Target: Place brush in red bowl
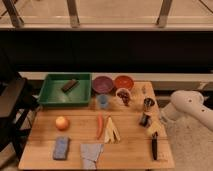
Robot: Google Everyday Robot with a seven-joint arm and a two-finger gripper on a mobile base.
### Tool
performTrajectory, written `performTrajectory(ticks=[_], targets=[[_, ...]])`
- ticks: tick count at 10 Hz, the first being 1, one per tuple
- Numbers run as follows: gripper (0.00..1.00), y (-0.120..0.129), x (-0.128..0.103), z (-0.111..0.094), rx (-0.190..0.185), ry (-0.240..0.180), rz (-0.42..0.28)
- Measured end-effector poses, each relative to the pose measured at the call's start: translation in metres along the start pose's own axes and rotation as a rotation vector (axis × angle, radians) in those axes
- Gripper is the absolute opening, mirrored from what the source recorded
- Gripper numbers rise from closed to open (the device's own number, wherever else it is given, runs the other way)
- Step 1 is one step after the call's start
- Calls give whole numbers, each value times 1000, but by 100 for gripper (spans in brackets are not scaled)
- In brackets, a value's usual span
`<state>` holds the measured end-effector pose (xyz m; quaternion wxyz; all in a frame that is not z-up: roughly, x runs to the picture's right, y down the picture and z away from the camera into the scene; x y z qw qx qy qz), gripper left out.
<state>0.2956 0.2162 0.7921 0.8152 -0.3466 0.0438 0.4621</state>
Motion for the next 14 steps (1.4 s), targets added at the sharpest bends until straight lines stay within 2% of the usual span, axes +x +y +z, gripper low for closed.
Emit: performTrajectory(ticks=[4, 8, 11, 12, 14], targets=[[78, -2, 3, 37, -36, 26, 36], [41, -3, 6, 34, -36, 34, 38], [8, -2, 7, 34, -40, 40, 41], [3, -2, 7, 33, -37, 41, 38], [0, -1, 4, 17, 0, 41, 37]])
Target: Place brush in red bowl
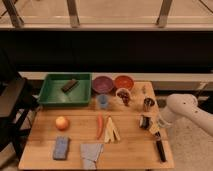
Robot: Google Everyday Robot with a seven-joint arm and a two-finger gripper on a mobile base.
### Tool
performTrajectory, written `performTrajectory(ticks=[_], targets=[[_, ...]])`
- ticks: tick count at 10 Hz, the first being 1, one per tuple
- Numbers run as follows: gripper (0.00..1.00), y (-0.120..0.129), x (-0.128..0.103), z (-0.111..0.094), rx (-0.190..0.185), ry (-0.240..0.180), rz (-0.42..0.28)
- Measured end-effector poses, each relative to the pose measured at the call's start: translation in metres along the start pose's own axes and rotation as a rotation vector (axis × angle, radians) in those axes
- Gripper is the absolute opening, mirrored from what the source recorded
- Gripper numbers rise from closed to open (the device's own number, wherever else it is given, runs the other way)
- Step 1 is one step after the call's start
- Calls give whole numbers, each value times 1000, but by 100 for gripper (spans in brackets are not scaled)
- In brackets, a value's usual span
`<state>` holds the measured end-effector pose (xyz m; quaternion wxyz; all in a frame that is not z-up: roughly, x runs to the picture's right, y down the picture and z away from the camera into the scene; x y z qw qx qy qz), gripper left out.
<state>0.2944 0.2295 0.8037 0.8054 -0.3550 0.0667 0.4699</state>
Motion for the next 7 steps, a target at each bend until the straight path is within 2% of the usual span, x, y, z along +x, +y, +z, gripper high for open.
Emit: performTrajectory(ticks=[1, 4, 5, 7], targets=[[0, 2, -6, -19, 19, -7, -6], [0, 9, -18, -75, 44, -3, -36], [0, 10, -29, -91, 47, -5, -61], [0, 9, -55, -109, 25, 13, -88]])
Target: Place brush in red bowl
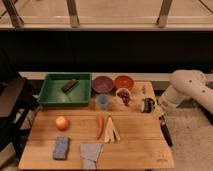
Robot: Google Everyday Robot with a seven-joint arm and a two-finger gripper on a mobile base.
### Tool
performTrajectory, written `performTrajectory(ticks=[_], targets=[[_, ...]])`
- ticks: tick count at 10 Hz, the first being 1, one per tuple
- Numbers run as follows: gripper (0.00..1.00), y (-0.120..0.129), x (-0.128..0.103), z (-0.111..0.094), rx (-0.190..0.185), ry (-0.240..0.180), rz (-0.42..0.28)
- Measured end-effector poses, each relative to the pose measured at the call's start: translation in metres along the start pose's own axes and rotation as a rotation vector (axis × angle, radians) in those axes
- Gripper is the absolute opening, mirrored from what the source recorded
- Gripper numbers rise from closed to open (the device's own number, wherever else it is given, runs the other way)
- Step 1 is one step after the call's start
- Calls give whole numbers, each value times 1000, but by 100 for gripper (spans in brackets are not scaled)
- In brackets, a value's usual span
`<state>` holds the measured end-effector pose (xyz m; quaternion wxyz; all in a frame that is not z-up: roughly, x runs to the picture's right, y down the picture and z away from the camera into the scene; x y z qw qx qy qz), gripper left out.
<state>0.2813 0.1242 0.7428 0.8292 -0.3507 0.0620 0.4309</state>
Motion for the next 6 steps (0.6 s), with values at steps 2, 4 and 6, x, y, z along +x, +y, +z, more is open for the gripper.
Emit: performTrajectory(ticks=[2, 4, 6], targets=[[0, -2, 1, -3, -1, 5, 3], [0, -1, -1, -2, -2, 6, -1], [0, -4, 0, -5, 25, -8, 4]])
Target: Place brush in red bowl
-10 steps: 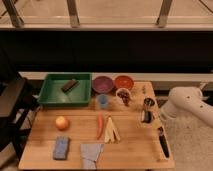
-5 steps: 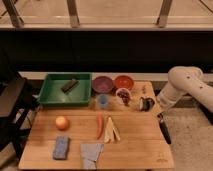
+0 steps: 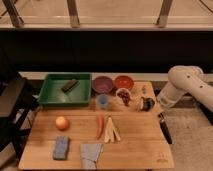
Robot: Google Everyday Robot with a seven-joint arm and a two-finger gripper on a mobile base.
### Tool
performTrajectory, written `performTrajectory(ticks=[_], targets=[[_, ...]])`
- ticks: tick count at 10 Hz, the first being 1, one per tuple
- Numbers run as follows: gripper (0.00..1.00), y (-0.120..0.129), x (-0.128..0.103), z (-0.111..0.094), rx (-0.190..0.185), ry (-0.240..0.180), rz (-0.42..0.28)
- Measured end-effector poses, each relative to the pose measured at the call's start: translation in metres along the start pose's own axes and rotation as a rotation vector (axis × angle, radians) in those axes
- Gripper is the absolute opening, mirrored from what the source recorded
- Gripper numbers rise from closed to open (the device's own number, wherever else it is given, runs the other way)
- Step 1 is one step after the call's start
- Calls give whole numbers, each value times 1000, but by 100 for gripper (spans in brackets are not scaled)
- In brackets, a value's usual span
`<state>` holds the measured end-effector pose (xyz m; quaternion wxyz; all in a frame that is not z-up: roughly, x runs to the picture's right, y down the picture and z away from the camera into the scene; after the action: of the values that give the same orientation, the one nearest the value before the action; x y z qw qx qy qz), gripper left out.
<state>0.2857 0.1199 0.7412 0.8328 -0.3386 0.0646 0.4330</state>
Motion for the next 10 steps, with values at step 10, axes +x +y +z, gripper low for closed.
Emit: performTrajectory(ticks=[10], targets=[[0, 15, -123, -64, 371, -122, -286]])
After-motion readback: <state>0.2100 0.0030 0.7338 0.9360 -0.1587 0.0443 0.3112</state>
